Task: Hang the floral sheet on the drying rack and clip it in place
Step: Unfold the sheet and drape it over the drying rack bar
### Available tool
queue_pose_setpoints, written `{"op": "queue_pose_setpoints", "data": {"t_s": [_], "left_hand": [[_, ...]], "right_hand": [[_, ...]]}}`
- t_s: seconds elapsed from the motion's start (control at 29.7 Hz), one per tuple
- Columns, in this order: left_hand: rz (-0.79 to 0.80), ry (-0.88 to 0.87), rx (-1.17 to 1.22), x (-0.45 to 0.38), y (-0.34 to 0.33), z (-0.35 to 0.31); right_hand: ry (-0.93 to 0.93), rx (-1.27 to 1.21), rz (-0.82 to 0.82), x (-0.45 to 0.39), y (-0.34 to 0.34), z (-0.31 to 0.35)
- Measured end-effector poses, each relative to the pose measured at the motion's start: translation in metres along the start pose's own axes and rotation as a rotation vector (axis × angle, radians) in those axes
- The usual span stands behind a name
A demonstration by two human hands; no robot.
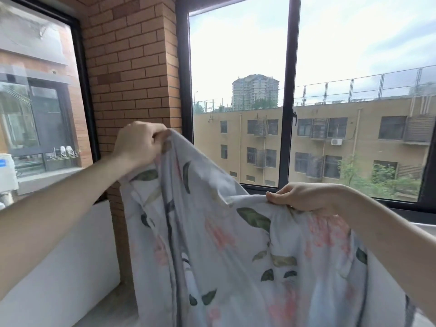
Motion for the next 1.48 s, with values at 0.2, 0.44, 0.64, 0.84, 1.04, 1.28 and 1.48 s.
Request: {"op": "queue_pose_setpoints", "data": {"t_s": [0.2, 0.44, 0.64, 0.84, 1.04, 1.28, 1.48], "left_hand": [[-0.035, -0.013, -0.126, -0.117, 0.028, -0.062], [0.153, 0.241, 0.033, -0.178, -0.050, -0.112], [0.874, 0.183, -0.048, -0.097, -0.185, -0.120], [1.228, -0.144, 0.149, -0.020, -0.200, -0.166], [1.346, -0.268, 0.548, 0.054, -0.118, -0.201], [1.183, -0.281, 0.494, 0.073, -0.124, -0.188], [1.208, -0.312, 0.539, 0.072, -0.126, -0.191]], "right_hand": [[-0.028, -0.228, -0.048, 0.002, 0.004, -0.004], [-0.075, -0.425, -0.016, 0.001, 0.017, -0.024], [-0.117, -0.281, 0.036, -0.006, 0.010, -0.029], [-0.114, -0.178, 0.001, -0.013, 0.011, -0.025], [-0.078, -0.100, -0.082, -0.007, 0.010, -0.013], [0.358, -0.091, -0.705, 0.031, 0.026, 0.006], [0.678, 0.186, -1.250, 0.119, -0.020, -0.031]]}}
Point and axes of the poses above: each hand's wrist, its own x-axis away from the middle knuckle, its own y-axis out of the back of the hand, z = x × y, the point moved 7 cm from there along -x, towards the middle knuckle, and after that the axes turned 10 degrees about -x, right-handed, at the moved point
